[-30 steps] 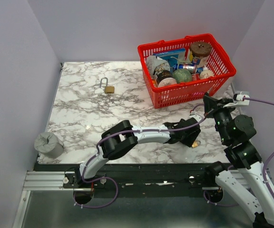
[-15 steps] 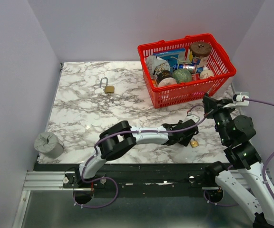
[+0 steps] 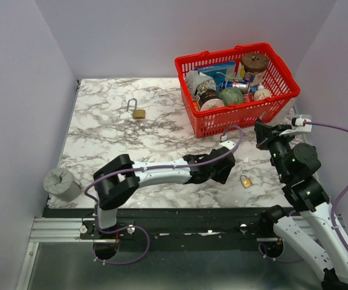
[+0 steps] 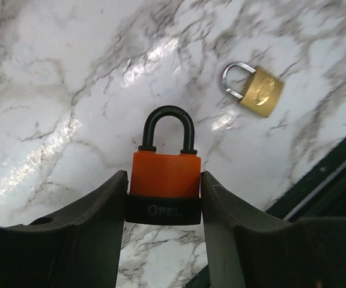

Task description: Unlock with the key

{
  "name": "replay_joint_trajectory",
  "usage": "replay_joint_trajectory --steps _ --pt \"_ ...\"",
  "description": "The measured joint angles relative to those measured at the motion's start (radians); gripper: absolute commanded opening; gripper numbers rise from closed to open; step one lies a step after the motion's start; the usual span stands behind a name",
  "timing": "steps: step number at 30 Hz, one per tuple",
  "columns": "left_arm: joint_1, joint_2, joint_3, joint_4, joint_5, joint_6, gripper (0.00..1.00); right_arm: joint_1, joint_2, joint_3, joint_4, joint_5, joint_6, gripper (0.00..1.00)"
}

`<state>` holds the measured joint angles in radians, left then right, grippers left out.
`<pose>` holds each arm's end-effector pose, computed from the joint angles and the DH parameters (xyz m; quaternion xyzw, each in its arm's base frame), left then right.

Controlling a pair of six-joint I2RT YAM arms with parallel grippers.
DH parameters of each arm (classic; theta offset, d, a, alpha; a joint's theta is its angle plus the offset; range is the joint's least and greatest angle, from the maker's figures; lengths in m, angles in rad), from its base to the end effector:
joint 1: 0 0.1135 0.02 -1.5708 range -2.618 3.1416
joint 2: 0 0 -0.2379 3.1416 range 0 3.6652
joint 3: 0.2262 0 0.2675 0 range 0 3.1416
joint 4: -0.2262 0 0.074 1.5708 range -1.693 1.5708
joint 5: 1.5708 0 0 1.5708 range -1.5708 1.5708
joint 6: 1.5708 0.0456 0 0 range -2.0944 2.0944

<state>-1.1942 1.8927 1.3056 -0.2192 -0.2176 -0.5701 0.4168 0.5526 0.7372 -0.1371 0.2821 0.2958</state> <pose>0.1664 -0.3940 0.1592 0.2446 0.8902 -0.2223 0.3134 0.1701 0.0614 0.3508 0.0602 0.6882 0.1590 0.7054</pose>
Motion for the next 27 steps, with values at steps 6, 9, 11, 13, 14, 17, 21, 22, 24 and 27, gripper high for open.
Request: replay_joint_trajectory --steps 6,9,11,13,14,17,21,22,24,27 --pt "0.083 -0.199 -0.073 0.069 0.053 -0.033 0.0 0.0 0.018 0.0 -0.008 -0.01 0.0 0.01" --pt "0.186 -0.341 -0.161 0.132 0.106 -0.093 0.0 0.0 0.031 0.0 -0.017 -0.024 0.0 0.01" --pt "0.273 -0.444 -0.222 0.164 0.127 -0.144 0.0 0.0 0.049 0.005 -0.022 -0.042 0.0 0.01" --pt "0.362 -0.546 -0.273 0.186 0.138 -0.192 0.0 0.0 0.076 0.014 -0.023 -0.069 0.003 0.01" --pt "0.402 -0.587 -0.291 0.19 0.136 -0.208 0.0 0.0 0.094 0.019 -0.022 -0.085 0.008 0.01" --pt "0.513 -0.74 -0.344 0.199 0.116 -0.251 0.0 0.011 0.16 0.034 -0.012 -0.132 0.022 0.01" --pt "0.584 -0.868 -0.392 0.205 0.071 -0.268 0.0 0.081 0.269 0.055 0.009 -0.163 0.036 0.01" --pt "0.609 -0.893 -0.408 0.208 0.06 -0.272 0.0 0.106 0.303 0.064 0.013 -0.17 0.037 0.01" --pt "0.638 -0.911 -0.435 0.21 0.042 -0.278 0.0 0.158 0.374 0.092 0.017 -0.187 0.043 0.01" --pt "0.665 -0.912 -0.485 0.218 0.021 -0.284 0.0 0.217 0.486 0.15 0.04 -0.238 0.054 0.01"
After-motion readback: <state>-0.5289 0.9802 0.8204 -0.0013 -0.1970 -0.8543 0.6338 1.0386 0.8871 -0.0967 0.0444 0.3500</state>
